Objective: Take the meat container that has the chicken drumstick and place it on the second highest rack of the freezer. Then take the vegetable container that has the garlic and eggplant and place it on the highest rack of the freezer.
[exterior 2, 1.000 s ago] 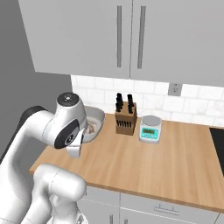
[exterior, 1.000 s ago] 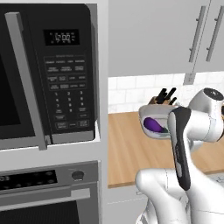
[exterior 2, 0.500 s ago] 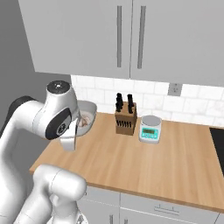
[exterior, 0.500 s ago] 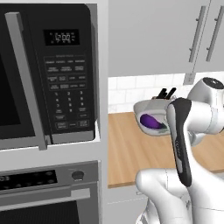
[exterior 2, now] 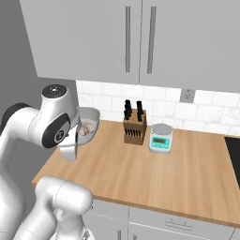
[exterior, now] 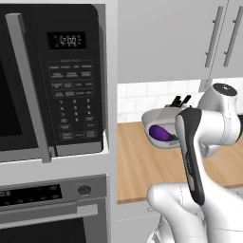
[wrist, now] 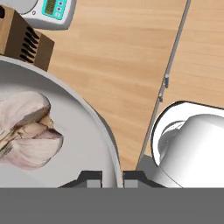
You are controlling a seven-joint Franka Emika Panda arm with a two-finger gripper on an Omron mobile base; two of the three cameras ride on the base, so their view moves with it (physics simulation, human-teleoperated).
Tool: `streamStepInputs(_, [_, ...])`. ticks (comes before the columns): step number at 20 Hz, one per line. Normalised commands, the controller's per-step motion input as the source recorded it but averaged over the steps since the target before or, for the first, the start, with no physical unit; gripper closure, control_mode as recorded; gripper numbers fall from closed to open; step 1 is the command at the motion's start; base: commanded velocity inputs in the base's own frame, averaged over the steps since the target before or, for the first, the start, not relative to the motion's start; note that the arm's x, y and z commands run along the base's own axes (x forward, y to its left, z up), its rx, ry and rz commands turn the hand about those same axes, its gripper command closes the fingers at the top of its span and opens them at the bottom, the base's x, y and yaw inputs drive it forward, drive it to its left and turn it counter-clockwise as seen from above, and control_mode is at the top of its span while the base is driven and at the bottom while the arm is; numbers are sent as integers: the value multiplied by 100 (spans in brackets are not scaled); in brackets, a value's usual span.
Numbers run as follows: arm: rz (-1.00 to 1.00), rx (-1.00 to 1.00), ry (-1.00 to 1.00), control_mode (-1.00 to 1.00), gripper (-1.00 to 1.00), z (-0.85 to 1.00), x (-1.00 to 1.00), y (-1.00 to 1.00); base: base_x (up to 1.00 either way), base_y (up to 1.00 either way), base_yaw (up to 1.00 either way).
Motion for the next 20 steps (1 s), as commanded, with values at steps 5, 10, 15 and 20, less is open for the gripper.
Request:
streamStepInputs(5, [0,0,0,100,100,1,0,0,-1,-4,1])
streamStepInputs(10, [0,0,0,100,100,0,0,0,-81,-36,6])
streamStepInputs(15, [0,0,0,100,100,0,0,0,-100,-27,21])
streamStepInputs(20, [0,0,0,100,100,0,0,0,-36,63,24])
